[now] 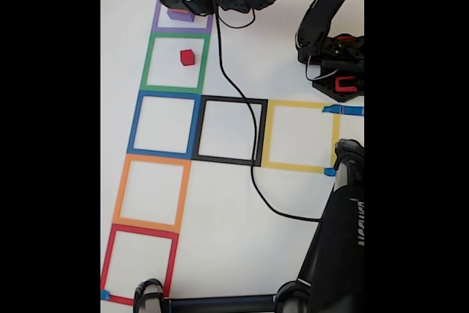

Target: Tower of hanoi

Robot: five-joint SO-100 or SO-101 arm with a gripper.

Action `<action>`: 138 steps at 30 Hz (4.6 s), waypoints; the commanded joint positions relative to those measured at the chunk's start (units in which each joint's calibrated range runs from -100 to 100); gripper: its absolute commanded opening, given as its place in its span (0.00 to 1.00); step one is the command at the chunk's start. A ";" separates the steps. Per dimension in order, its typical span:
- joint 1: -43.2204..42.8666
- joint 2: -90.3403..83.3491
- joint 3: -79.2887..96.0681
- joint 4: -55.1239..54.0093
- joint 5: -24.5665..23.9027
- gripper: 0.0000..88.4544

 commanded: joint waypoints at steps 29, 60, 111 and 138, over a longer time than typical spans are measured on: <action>-23.05 -14.42 -87.94 110.12 0.36 0.06; -44.91 -12.08 1.15 19.59 0.36 0.07; -52.58 37.90 -0.12 -35.96 0.36 0.10; -52.48 30.31 3.52 -36.85 0.36 0.32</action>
